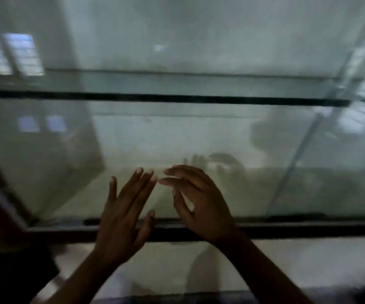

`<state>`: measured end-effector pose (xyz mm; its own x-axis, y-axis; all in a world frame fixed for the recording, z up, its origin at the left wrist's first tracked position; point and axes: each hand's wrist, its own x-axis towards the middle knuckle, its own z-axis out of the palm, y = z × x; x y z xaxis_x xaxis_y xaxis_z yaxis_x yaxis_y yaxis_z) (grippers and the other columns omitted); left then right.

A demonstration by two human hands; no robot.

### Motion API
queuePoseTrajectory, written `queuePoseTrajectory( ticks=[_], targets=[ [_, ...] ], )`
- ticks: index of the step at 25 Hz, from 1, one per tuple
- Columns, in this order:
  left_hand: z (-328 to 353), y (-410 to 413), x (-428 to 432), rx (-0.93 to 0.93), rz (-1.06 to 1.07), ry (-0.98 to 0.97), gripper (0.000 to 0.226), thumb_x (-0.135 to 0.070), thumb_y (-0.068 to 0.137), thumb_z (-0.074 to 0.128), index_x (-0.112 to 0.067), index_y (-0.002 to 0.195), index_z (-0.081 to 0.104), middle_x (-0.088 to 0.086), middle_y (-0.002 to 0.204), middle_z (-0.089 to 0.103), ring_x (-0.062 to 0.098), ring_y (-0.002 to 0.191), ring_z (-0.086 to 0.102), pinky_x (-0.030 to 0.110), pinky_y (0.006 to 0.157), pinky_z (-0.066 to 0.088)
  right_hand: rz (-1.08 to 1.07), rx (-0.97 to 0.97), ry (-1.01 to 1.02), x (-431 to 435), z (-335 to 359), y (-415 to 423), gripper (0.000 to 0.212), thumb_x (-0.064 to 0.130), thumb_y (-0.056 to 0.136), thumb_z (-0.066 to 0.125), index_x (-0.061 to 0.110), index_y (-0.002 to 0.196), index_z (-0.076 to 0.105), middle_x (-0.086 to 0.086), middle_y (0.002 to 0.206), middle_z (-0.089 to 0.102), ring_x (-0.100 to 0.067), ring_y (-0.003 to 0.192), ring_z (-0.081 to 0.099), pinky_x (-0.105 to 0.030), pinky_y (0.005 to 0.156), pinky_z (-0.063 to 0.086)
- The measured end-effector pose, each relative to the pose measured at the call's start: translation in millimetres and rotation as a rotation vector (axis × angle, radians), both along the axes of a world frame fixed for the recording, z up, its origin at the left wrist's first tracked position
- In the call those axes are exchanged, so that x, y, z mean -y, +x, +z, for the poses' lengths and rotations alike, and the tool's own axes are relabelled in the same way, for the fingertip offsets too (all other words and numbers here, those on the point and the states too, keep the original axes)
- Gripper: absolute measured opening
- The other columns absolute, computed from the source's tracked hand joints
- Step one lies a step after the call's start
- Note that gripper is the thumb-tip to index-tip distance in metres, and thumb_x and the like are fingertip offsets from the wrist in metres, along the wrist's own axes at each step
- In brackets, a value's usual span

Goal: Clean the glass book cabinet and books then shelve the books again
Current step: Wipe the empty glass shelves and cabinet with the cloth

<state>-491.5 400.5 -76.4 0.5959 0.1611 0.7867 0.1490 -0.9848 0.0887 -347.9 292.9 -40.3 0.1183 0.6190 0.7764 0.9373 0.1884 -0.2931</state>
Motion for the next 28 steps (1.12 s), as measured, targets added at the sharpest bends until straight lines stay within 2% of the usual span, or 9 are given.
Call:
queuePoseTrajectory(
  ticks=[4, 7, 10, 12, 15, 18, 21, 24, 28],
  targets=[
    [30.1, 78.5, 30.7, -0.213, -0.381, 0.459, 0.045, -0.026, 0.098, 0.020, -0.013, 0.136, 0.041, 0.004, 0.143, 0.042, 0.022, 0.139, 0.030, 0.043, 0.118, 0.004, -0.572, -0.334, 0.268, 87.0, -35.8, 32.9, 0.029, 0.016, 0.089, 0.048, 0.016, 0.114, 0.062, 0.004, 0.116, 0.060, -0.006, 0.111, 0.052, -0.015, 0.097, 0.038],
    [41.4, 131.5, 69.7, -0.231, -0.573, 0.733, 0.040, -0.022, 0.094, 0.035, -0.013, 0.122, 0.061, 0.008, 0.128, 0.060, 0.025, 0.125, 0.051, 0.047, 0.114, 0.018, -0.767, -0.685, 0.458, 134.3, -70.2, 49.2, 0.034, 0.010, 0.084, 0.055, 0.022, 0.116, 0.058, 0.006, 0.112, 0.060, 0.008, 0.099, 0.054, -0.007, 0.083, 0.041],
    [53.8, 184.4, 104.5, -0.272, -0.643, 0.974, 0.047, -0.025, 0.083, 0.038, -0.012, 0.120, 0.063, 0.008, 0.124, 0.063, 0.026, 0.122, 0.054, 0.049, 0.108, 0.024, -0.859, -1.052, 0.678, 172.2, -84.6, 85.0, 0.042, -0.006, 0.086, 0.055, 0.021, 0.118, 0.054, 0.007, 0.106, 0.059, 0.009, 0.093, 0.055, -0.019, 0.089, 0.046],
    [61.0, 232.3, 122.1, -0.281, -0.629, 1.114, 0.049, -0.025, 0.081, 0.037, -0.012, 0.121, 0.063, 0.009, 0.126, 0.061, 0.026, 0.122, 0.054, 0.050, 0.110, 0.024, -0.898, -1.084, 0.604, 189.3, -85.7, 119.4, 0.049, -0.011, 0.087, 0.047, 0.016, 0.127, 0.051, 0.005, 0.113, 0.054, -0.005, 0.108, 0.053, -0.025, 0.099, 0.042],
    [66.4, 296.5, 142.0, -0.278, -0.580, 1.274, 0.045, -0.008, 0.092, 0.028, -0.006, 0.109, 0.069, 0.012, 0.113, 0.068, 0.028, 0.112, 0.061, 0.053, 0.107, 0.033, -0.880, -0.963, 0.419, 184.7, -83.7, 152.5, 0.049, -0.015, 0.083, 0.042, 0.003, 0.128, 0.049, -0.002, 0.123, 0.049, -0.020, 0.121, 0.048, -0.016, 0.103, 0.036],
    [60.4, 324.1, 151.9, -0.288, -0.570, 1.293, 0.062, -0.003, 0.098, 0.012, -0.001, 0.089, 0.073, 0.011, 0.092, 0.071, 0.029, 0.100, 0.066, 0.054, 0.102, 0.035, -0.835, -0.954, 0.410, 177.9, -89.5, 162.0, 0.044, -0.016, 0.084, 0.041, 0.003, 0.123, 0.053, -0.004, 0.120, 0.054, -0.019, 0.117, 0.051, -0.025, 0.104, 0.039],
    [60.3, 333.1, 161.0, -0.156, -0.684, 1.198, 0.052, -0.002, 0.096, 0.023, -0.006, 0.076, 0.071, 0.006, 0.078, 0.065, 0.025, 0.088, 0.065, 0.050, 0.106, 0.038, -0.786, -1.068, 0.493, 179.1, -86.1, 165.3, 0.039, -0.018, 0.087, 0.044, 0.001, 0.119, 0.057, -0.005, 0.114, 0.059, -0.010, 0.103, 0.055, -0.012, 0.091, 0.043],
    [59.6, 336.3, 163.4, -0.082, -0.736, 1.160, 0.040, -0.004, 0.090, 0.034, -0.009, 0.074, 0.070, 0.004, 0.078, 0.064, 0.023, 0.084, 0.064, 0.046, 0.105, 0.040, -0.799, -1.075, 0.537, 174.5, -86.2, 164.7, 0.033, -0.013, 0.088, 0.048, 0.004, 0.114, 0.060, -0.006, 0.112, 0.061, -0.007, 0.098, 0.055, -0.003, 0.085, 0.042],
    [52.1, 342.7, 160.8, -0.044, -0.786, 1.103, 0.057, -0.002, 0.095, 0.016, -0.006, 0.079, 0.071, 0.006, 0.083, 0.066, 0.025, 0.088, 0.064, 0.047, 0.104, 0.040, -0.765, -1.119, 0.606, 169.9, -89.4, 163.8, 0.032, -0.014, 0.089, 0.047, 0.002, 0.114, 0.059, -0.006, 0.114, 0.061, -0.002, 0.098, 0.056, -0.004, 0.088, 0.042]
  ],
)
